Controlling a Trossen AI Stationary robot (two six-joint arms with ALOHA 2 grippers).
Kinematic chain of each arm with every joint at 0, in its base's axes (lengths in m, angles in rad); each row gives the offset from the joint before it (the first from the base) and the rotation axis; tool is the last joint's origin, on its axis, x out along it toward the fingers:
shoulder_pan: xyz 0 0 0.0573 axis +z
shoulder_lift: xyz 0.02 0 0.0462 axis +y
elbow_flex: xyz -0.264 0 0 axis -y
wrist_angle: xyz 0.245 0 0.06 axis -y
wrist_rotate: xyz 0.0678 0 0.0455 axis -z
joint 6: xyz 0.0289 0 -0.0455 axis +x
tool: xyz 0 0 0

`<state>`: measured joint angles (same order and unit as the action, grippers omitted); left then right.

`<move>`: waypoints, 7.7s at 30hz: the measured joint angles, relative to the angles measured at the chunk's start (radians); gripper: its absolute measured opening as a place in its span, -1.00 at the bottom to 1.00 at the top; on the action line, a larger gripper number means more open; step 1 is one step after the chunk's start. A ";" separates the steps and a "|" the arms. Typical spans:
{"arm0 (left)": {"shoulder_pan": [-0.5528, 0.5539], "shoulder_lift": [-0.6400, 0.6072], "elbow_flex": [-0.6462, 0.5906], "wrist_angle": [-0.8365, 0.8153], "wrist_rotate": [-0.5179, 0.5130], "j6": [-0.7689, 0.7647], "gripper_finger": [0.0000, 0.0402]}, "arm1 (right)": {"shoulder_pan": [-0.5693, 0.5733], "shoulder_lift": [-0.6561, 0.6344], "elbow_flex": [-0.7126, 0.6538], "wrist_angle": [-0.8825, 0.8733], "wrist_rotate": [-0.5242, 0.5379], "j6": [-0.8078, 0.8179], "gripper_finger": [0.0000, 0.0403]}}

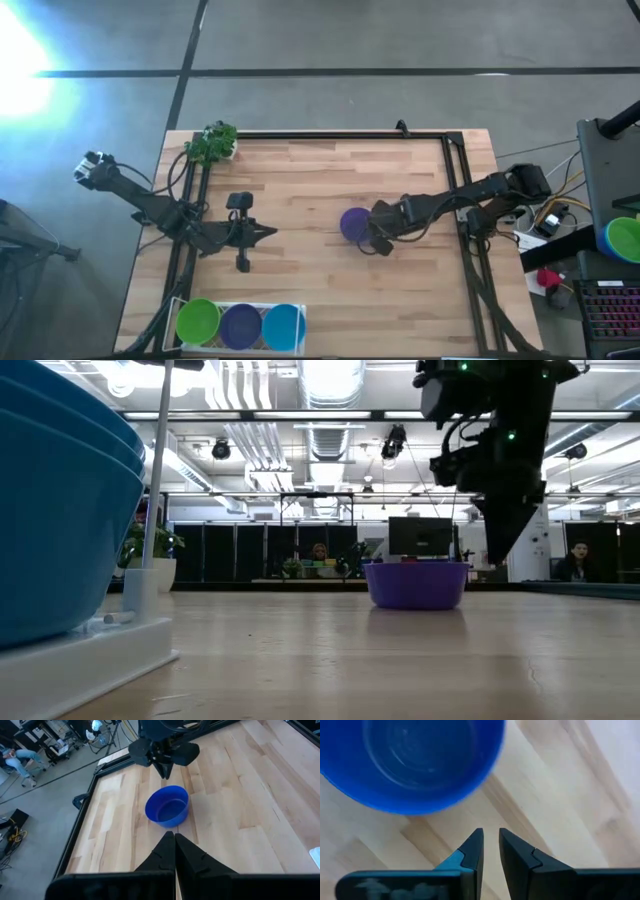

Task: Pick & Place Mini bowls
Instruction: Stack the purple bowl on the purple bowl on the shelf

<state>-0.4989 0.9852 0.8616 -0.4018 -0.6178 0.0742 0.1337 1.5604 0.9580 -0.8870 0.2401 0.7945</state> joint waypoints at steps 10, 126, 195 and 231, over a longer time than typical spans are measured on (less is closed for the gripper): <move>0.000 0.000 0.000 0.000 0.000 -0.005 -1.00 | -0.003 0.000 -0.053 0.271 -0.013 -0.065 -0.71; 0.090 0.027 0.000 -0.034 -0.051 -0.384 -0.54 | -0.073 -0.010 -0.051 0.836 0.107 -0.199 -0.71; 0.447 0.633 0.000 0.251 0.334 -0.889 -0.45 | -0.073 -0.121 -0.051 0.834 0.100 -0.361 -0.71; 0.452 0.694 0.000 0.289 0.362 -0.840 -0.99 | -0.073 -0.119 -0.051 0.833 0.101 -0.358 -0.71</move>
<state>-0.0471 1.6794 0.8616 -0.1127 -0.2554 -0.7655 0.0605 1.4410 0.9070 -0.0544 0.3408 0.4364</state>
